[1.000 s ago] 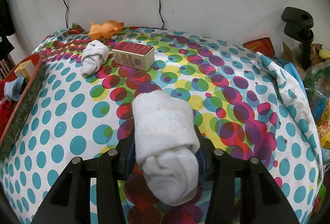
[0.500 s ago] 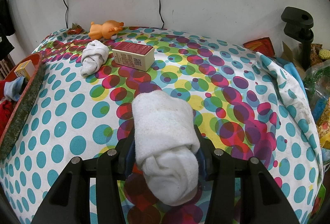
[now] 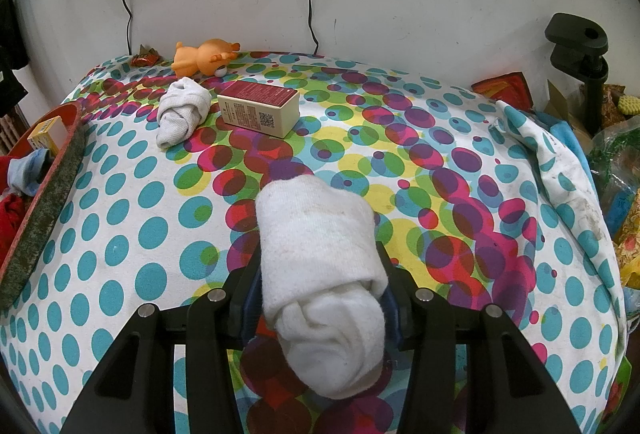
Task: Organize objects
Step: 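Carry the tall yellow box in the left gripper over the red tray, then set the yellow box upright in the tray and open the left gripper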
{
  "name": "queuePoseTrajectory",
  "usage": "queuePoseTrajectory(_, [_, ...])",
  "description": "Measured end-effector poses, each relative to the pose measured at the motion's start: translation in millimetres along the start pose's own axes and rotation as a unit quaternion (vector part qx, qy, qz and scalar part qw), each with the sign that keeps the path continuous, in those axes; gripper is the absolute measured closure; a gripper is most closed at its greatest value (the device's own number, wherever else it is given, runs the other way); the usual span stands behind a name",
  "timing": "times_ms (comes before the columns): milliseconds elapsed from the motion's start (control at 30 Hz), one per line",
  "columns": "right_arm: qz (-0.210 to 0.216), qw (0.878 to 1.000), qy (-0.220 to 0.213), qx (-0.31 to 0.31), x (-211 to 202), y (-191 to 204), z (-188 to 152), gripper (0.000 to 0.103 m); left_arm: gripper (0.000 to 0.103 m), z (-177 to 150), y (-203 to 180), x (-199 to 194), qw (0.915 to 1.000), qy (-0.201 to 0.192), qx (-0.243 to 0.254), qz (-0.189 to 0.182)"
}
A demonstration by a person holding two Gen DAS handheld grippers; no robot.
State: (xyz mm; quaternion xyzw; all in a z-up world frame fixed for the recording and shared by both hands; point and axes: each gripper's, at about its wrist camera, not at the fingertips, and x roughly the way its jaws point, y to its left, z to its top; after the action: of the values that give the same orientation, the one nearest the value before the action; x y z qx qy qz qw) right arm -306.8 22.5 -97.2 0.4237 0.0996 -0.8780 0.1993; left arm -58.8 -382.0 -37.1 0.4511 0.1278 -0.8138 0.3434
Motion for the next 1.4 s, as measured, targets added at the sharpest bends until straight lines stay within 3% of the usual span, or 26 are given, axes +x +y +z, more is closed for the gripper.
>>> queuePoseTrajectory(367, [0.001, 1.0, 0.0, -0.002, 0, 0, 0, 0.055, 0.072, 2, -11, 20, 0.9994, 0.011, 0.027, 0.017])
queuePoseTrajectory(567, [0.001, 1.0, 0.001, -0.004, 0, 0, 0, 0.054, 0.072, -1, -3, 23, 0.9996, 0.016, 0.01, 0.02])
queuePoseTrajectory(700, [0.002, 1.0, 0.001, -0.005, 0, -1, 0, 0.054, 0.057, -3, -2, 18, 0.9996, 0.0, 0.017, 0.023])
queuePoseTrajectory(867, [0.003, 1.0, 0.001, -0.006, 0, 0, 0, 0.054, 0.05, -5, 0, 12, 0.9998, -0.006, 0.013, 0.016])
queuePoseTrajectory(1100, [0.004, 1.0, 0.001, -0.007, 0, 0, 0, 0.054, 0.05, -24, -8, -11, 0.9991, -0.029, 0.027, 0.011])
queuePoseTrajectory(1200, [0.004, 1.0, 0.001, -0.008, 0, 0, 0, 0.054, 0.05, -41, -8, -24, 0.9994, -0.031, 0.012, -0.009])
queuePoseTrajectory(1400, [0.005, 1.0, 0.001, -0.009, 0, 0, 0, 0.054, 0.049, -68, -20, -61, 0.9968, -0.075, 0.026, -0.006])
